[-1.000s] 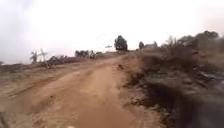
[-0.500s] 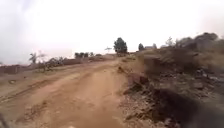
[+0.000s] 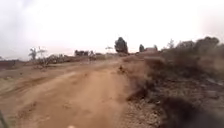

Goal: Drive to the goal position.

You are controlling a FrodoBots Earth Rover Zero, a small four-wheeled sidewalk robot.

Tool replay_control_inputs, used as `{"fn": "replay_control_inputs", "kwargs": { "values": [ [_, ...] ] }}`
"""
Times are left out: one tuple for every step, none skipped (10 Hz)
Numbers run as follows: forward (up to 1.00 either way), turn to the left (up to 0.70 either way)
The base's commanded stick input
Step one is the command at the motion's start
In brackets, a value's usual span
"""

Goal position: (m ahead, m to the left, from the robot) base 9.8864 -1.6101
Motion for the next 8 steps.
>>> {"fn": "replay_control_inputs", "kwargs": {
  "values": [
    [0.5,0.0],
    [0.5,0.0],
    [0.5,0.0],
    [0.5,0.0],
    [0.5,0.0],
    [0.5,0.0],
    [0.5,0.0],
    [0.5,0.0]
  ]
}}
